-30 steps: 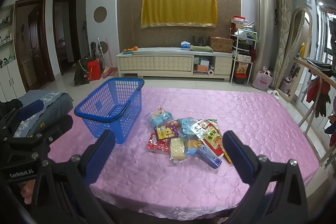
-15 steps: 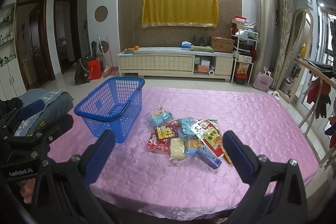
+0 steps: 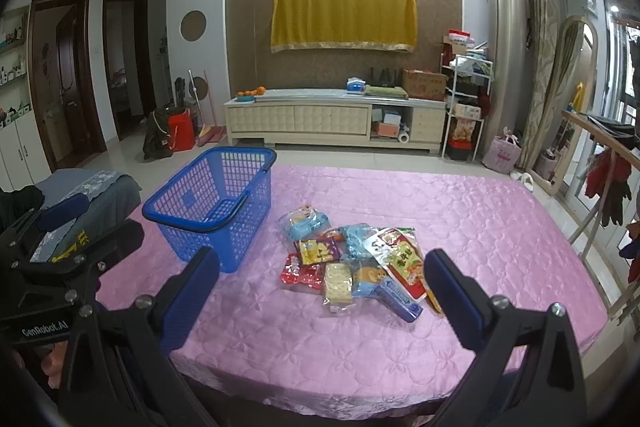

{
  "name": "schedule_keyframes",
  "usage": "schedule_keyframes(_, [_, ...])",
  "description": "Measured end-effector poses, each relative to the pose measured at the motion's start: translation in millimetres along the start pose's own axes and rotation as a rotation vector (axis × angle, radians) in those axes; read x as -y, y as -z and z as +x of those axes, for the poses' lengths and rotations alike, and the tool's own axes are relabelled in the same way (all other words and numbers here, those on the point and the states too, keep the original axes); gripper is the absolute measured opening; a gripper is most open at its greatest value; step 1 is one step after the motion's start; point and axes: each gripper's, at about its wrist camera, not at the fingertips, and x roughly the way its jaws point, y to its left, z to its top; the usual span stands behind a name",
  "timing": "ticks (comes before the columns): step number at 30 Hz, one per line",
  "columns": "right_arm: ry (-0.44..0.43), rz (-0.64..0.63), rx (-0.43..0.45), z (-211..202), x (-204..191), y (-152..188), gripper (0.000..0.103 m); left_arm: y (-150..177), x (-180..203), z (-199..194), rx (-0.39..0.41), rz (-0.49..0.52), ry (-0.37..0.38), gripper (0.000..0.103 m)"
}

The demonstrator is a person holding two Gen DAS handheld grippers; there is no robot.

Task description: Organize snacks

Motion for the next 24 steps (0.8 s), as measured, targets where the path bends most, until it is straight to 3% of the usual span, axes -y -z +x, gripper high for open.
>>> schedule_keyframes(14, [0.003,0.013,0.011,12.5,23.4,-22.8,0.103,-27.3,12.7,22.0,-0.002,0.035,0.021,0.103])
schedule_keyframes(24, [-0.031,0.083,-0.029,46.1,77.0,-44.0,0.103,-53.9,36.8,80.0,-0.085,0.087,0.099,0.103])
